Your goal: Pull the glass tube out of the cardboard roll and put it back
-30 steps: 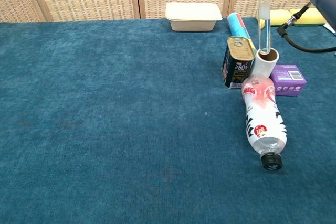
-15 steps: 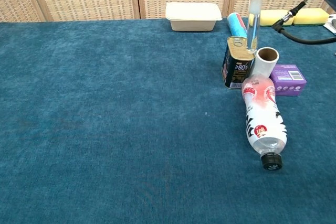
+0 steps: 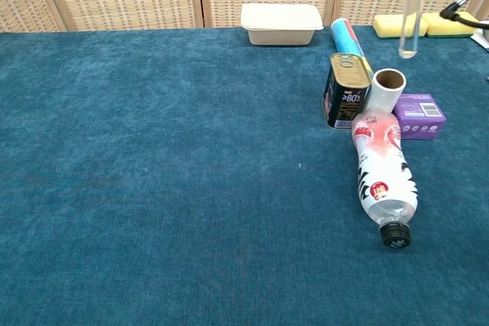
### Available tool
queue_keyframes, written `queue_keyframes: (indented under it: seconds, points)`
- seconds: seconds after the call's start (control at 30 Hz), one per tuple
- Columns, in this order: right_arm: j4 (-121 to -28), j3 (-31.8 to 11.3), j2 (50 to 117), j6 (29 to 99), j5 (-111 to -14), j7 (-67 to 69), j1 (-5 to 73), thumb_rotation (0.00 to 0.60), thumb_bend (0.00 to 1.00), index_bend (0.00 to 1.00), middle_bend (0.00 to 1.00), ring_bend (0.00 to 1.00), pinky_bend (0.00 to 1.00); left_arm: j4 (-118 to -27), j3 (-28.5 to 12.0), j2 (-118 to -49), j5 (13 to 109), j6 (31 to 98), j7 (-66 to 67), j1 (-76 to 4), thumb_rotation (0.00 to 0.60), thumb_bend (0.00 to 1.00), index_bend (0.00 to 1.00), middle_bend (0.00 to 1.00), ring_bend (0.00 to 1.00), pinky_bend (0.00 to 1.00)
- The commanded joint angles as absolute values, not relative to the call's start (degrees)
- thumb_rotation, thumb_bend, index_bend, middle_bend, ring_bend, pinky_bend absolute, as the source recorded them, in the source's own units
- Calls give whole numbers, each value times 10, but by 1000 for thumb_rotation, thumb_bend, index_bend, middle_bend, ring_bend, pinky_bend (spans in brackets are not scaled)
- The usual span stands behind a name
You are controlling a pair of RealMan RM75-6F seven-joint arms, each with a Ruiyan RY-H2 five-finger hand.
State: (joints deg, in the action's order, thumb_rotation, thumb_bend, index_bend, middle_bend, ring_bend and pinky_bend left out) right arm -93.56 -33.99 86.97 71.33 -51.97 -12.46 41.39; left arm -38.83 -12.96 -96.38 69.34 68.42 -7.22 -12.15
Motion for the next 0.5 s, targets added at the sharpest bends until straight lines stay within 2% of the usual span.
queue_keyframes:
  seconds: [0.03, 0.13, 0.33, 0.4, 0.5]
  points:
    - [-887, -342, 853, 702, -520, -132, 421, 600, 322, 790, 999, 1000, 960, -388, -130, -964, 693, 684, -71, -122, 599, 108, 399, 372, 201, 295]
    - [-865, -337, 846, 705, -521, -135, 421, 600, 322, 790, 997, 1000, 959, -389, -130, -964, 692, 684, -69, -122, 600, 107, 400, 373, 201, 295]
    - [-950, -285, 819, 713, -601, -102, 394, 600, 322, 790, 993, 1000, 953, -391, -131, -964, 691, 685, -65, -122, 599, 107, 399, 374, 201, 296]
    - [-949, -285, 802, 709, -598, -91, 386, 600, 323, 790, 992, 1000, 951, -391, -131, -964, 691, 685, -67, -121, 600, 107, 399, 374, 201, 296]
    - [-898, -311, 793, 703, -552, -88, 388, 600, 323, 791, 992, 1000, 951, -390, -131, -963, 692, 684, -69, -121, 599, 107, 399, 374, 201, 296]
